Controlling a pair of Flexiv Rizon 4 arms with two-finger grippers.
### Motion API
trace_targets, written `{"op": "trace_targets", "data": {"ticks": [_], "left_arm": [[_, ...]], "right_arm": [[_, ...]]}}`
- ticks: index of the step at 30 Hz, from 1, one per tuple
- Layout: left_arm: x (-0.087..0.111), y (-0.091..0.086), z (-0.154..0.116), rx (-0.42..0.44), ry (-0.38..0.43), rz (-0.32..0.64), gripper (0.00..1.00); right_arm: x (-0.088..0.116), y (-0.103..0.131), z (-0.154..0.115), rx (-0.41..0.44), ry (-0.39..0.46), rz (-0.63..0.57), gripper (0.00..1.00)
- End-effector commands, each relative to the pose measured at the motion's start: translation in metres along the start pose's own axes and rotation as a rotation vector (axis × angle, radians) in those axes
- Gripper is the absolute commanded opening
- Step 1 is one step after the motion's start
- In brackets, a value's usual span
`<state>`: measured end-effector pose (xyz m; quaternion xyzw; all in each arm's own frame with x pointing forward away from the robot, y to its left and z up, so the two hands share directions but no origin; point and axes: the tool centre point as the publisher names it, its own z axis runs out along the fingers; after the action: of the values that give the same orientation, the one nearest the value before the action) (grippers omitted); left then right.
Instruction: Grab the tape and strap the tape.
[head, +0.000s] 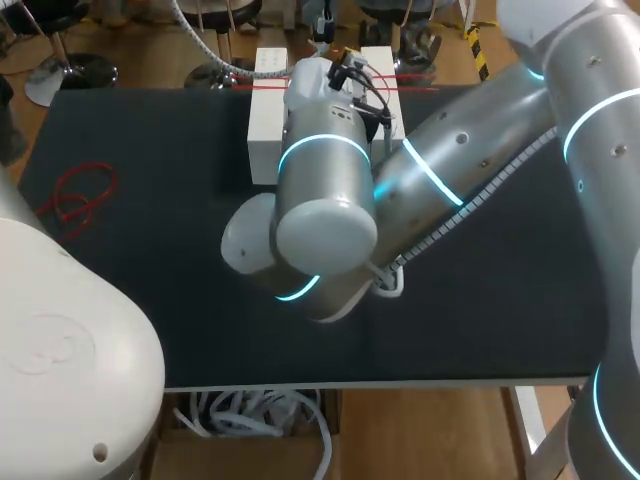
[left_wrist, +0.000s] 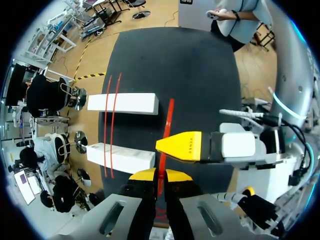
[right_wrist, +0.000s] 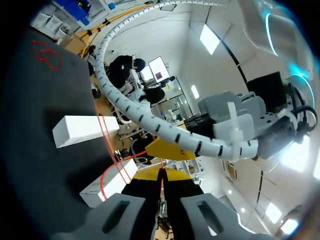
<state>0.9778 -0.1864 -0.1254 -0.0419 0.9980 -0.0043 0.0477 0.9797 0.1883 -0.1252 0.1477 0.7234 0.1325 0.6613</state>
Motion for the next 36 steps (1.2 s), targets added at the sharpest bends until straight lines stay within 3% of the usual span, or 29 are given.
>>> {"op": "trace_targets", "data": {"ticks": [1,13,14,15,22,30,36], "left_arm": [[0.0,-0.001,0.0,-0.002,0.0,0.0,0.0],[0.0,-0.001,0.0,-0.002,0.0,0.0,0.0],[0.0,-0.001,0.0,-0.002,0.0,0.0,0.0],[0.0,-0.001,0.0,-0.002,0.0,0.0,0.0],[0.0,-0.001,0.0,-0.002,0.0,0.0,0.0],[0.0,-0.001,0.0,-0.002,0.0,0.0,0.0],[0.0,-0.001,0.0,-0.002,0.0,0.0,0.0]], "right_arm": [[0.005,0.005,-0.006,0.0,-0.003,-0.007,0.0],[-0.006,-0.003,-0.001,-0.002,-0.027,-0.006,0.0],[-0.008,-0.004,-0.001,-0.006,-0.027,-0.004,0.36],[-0.009,-0.004,0.0,-0.007,-0.027,-0.004,1.0],[-0.025,-0.018,-0.007,-0.033,-0.016,0.01,1.0],[-0.046,-0.056,-0.025,-0.042,0.033,-0.008,1.0],[-0.063,-0.076,-0.019,-0.027,0.032,-0.014,1.0]]}}
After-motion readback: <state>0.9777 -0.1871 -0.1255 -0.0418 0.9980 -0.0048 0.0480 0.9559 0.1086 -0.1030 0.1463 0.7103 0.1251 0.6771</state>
